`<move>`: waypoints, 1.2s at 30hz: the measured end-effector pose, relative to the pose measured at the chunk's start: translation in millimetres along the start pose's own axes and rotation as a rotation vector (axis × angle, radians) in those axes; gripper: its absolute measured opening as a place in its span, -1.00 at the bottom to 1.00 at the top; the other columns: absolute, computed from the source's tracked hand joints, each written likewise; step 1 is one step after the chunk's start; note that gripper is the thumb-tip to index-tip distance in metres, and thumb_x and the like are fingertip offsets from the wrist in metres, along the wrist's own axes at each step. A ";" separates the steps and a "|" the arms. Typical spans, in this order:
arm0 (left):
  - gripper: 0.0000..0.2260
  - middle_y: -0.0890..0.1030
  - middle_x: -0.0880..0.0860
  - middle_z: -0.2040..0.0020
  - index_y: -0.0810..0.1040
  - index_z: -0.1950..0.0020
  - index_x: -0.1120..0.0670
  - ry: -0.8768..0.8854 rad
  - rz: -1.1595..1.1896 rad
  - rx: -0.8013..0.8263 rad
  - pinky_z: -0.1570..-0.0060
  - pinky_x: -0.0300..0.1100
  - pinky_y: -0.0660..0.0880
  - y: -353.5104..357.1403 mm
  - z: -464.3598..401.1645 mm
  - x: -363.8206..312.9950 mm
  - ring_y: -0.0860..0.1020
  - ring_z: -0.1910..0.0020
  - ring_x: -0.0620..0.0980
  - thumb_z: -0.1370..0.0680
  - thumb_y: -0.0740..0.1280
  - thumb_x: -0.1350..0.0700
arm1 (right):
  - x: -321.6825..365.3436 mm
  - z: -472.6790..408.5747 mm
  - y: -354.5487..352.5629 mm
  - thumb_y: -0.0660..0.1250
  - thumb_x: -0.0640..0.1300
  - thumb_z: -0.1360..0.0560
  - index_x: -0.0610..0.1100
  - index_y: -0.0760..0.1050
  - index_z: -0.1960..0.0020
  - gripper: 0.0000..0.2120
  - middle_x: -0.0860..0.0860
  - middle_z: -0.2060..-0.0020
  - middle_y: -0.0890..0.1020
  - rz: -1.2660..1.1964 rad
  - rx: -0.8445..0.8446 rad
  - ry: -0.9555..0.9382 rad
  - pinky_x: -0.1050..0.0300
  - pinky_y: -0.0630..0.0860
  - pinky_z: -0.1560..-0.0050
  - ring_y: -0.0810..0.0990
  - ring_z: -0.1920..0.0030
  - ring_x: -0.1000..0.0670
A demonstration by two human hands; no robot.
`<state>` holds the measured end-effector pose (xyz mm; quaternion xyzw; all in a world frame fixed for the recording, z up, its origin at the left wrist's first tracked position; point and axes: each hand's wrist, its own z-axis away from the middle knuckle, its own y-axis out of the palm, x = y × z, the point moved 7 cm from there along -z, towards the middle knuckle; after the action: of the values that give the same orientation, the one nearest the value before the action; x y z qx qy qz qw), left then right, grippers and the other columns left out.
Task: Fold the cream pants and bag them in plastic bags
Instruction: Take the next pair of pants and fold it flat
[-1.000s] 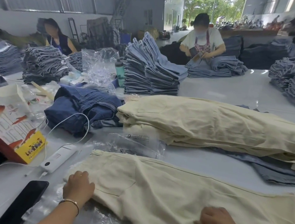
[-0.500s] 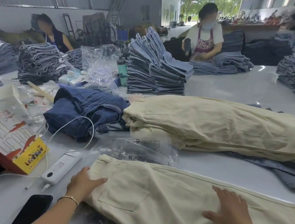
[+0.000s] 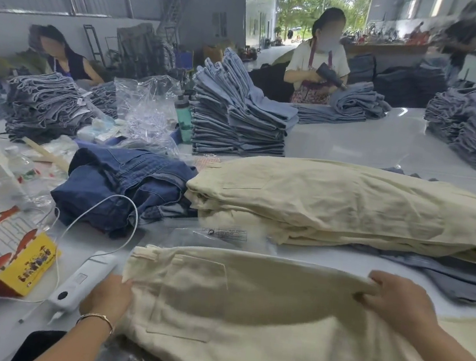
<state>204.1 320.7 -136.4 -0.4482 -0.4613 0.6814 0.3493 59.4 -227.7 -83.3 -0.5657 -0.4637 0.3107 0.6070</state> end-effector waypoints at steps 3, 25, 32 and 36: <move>-0.68 0.50 0.20 -0.28 0.49 -0.28 0.13 -0.077 -0.094 0.040 -0.19 0.01 0.44 7.0 3.0 12.5 0.47 -0.22 0.22 -0.61 0.12 0.03 | -36.1 7.6 31.3 0.32 0.39 -0.32 0.03 0.35 0.24 -0.57 0.18 0.23 0.51 0.147 0.340 0.109 0.14 0.29 0.17 0.49 0.10 0.10; -0.57 0.38 -0.14 -0.42 0.45 -0.39 -0.04 1.263 0.095 0.077 -0.40 -0.25 0.06 141.8 296.7 -369.0 0.23 -0.48 -0.06 -0.54 0.26 -0.10 | -251.3 66.2 5.0 0.07 0.17 -0.59 0.05 0.10 -0.51 -0.46 0.07 -0.51 0.14 0.130 0.030 0.449 0.06 0.04 -0.46 0.09 -0.50 0.04; -0.41 0.39 -0.24 -0.36 0.33 -0.40 -0.21 1.188 -0.202 0.323 -0.48 -0.12 0.03 224.2 369.4 -471.8 0.24 -0.44 -0.17 -0.41 0.24 -0.36 | -385.3 84.0 -25.5 0.07 0.06 -0.61 -0.02 0.04 -0.53 -0.47 0.02 -0.51 0.13 0.152 0.034 0.538 0.11 0.16 -0.40 0.13 -0.48 -0.01; -0.60 0.58 -0.18 0.16 0.58 0.13 -0.22 1.004 -0.150 0.418 0.03 -0.31 0.41 246.5 380.6 -502.1 0.52 0.07 -0.21 -0.14 0.28 -0.36 | -430.0 72.2 -25.3 0.16 0.19 -0.55 -0.01 0.13 -0.49 -0.41 0.02 -0.44 0.27 0.051 0.089 0.544 0.10 0.20 -0.35 0.23 -0.43 -0.03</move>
<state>11.5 -327.5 -157.9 -0.6053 -0.1235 0.4341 0.6557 -172.4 -590.9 -154.6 -0.6126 -0.2553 0.1827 0.7254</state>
